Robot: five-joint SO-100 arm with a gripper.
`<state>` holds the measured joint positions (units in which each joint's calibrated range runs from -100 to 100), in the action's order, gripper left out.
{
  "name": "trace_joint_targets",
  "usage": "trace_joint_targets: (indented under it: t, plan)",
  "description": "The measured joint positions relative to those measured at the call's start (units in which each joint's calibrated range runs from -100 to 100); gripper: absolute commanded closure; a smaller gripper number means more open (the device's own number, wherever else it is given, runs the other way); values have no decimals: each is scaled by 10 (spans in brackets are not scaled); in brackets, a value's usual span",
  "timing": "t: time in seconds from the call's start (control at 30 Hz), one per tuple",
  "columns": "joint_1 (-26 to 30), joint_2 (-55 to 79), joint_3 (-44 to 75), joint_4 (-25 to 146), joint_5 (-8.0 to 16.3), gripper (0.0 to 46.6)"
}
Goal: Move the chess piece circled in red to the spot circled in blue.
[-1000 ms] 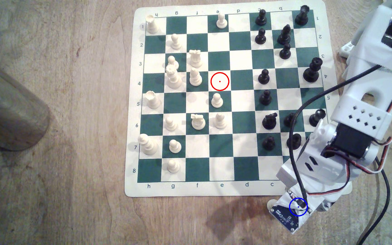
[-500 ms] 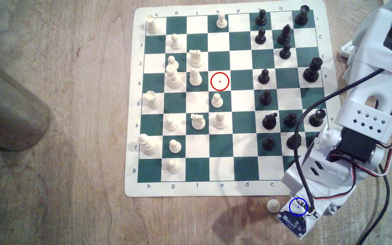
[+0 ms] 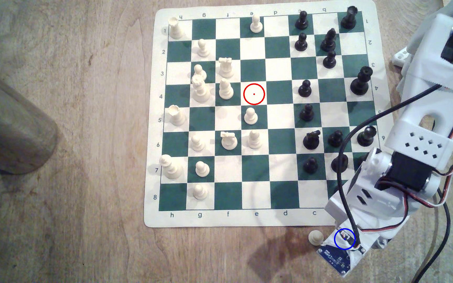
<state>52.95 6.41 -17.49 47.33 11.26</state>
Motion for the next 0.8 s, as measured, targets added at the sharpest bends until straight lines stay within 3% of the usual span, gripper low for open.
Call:
trace_joint_targets:
  t: [0.07, 0.13, 0.2, 0.37, 0.63, 0.7, 0.8]
  plan:
    - [0, 0, 0, 0, 0, 330]
    - [0, 0, 0, 0, 0, 246]
    - [0, 0, 0, 0, 0, 208]
    - [-8, -6, -23, 4, 0, 218]
    - [-86, -111, -49, 40, -16, 189]
    - [-103, -154, -67, 49, -19, 196]
    - [-124, -194, -95, 59, -19, 243]
